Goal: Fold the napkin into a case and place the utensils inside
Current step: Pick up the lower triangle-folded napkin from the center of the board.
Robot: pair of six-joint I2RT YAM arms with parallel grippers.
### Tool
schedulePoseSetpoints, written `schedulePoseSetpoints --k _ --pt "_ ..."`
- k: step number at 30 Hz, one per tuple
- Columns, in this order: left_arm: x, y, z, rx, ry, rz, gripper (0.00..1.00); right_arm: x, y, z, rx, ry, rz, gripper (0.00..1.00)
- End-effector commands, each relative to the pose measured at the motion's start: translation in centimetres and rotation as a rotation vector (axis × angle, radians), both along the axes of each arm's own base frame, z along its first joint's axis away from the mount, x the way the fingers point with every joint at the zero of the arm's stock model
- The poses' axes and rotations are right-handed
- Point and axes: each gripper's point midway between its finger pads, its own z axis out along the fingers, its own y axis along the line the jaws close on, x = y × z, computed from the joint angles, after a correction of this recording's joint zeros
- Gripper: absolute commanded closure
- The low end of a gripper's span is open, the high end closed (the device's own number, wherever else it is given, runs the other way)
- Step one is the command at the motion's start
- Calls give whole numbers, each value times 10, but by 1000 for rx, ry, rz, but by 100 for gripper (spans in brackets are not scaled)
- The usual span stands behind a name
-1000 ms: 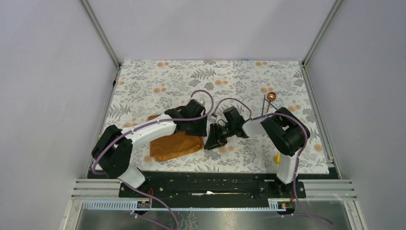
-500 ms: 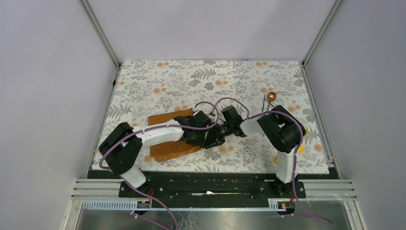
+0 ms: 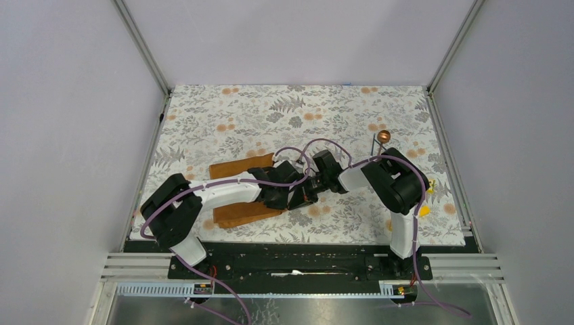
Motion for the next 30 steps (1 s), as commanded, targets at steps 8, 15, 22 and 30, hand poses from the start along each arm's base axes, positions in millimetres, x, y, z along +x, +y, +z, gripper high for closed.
schedulePoseSetpoints --k 8,15,22,30 --pt "14 -28 18 -49 -59 -11 88 2 -2 -4 2 -27 -9 100" --pt "13 -28 13 -19 -47 -25 77 -1 -4 -5 0 -20 -16 97" --pt "2 -28 62 -115 -69 -38 48 -15 -18 3 -33 -32 -5 73" --pt "8 2 126 -215 -181 33 28 -6 -9 17 18 -90 0 40"
